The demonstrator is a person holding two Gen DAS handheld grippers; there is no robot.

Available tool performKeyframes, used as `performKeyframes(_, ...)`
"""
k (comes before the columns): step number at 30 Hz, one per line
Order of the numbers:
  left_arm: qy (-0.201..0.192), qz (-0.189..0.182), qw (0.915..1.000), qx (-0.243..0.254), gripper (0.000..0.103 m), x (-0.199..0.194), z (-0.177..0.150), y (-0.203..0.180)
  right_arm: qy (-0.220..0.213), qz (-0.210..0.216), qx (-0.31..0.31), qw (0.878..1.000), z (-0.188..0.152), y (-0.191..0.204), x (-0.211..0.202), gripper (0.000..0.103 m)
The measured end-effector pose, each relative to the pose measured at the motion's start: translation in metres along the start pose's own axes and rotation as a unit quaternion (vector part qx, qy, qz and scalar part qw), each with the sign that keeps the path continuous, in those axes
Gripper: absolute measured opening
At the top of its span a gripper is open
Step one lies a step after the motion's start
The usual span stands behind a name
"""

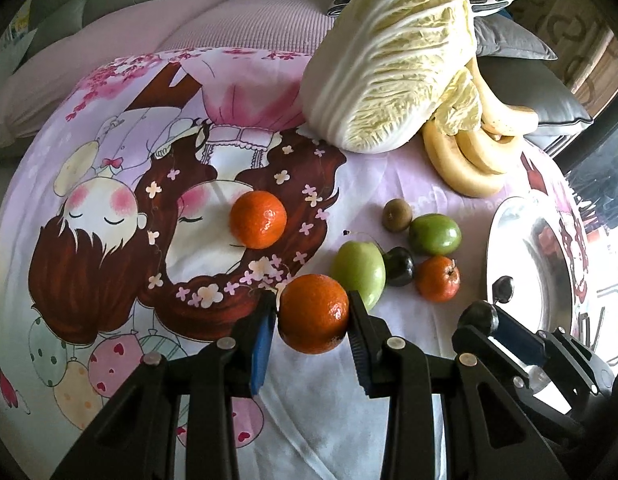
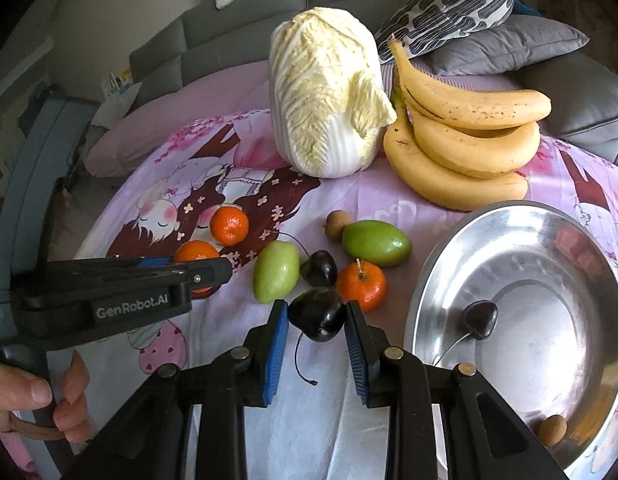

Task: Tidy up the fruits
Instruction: 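Carry the tangerine with the left tool while the right tool carries the cherry over the bowl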

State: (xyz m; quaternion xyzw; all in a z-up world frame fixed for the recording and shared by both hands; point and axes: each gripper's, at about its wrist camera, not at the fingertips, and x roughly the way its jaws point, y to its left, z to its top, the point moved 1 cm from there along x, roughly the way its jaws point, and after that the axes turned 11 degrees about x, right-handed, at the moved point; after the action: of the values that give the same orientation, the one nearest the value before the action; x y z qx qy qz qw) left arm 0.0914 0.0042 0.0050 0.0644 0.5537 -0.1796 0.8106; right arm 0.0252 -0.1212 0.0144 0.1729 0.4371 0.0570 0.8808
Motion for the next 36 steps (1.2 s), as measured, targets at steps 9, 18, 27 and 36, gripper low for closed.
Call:
performKeyframes(9,0.003,-0.007,0.9998,0.017,0.036,0.01,0.006,-0.017,-0.005,-0.014,0.025,1.0,0.006,-0.023,-0.01,0.031)
performKeyframes(18,-0.007,-0.007,0.9989,0.045,0.036,0.004,0.016,-0.044,-0.024,-0.042,0.066,0.997,0.019,-0.062,-0.025,0.031)
performKeyframes(27,-0.011,-0.015,0.9967,0.079,0.036,0.006,0.032,-0.081,-0.038,-0.07,0.109,0.991,0.026,-0.105,-0.04,0.031)
performKeyframes(36,-0.016,-0.037,0.9897,0.137,0.036,0.01,0.041,-0.139,-0.062,-0.117,0.165,0.977,0.03,-0.165,-0.064,0.031)
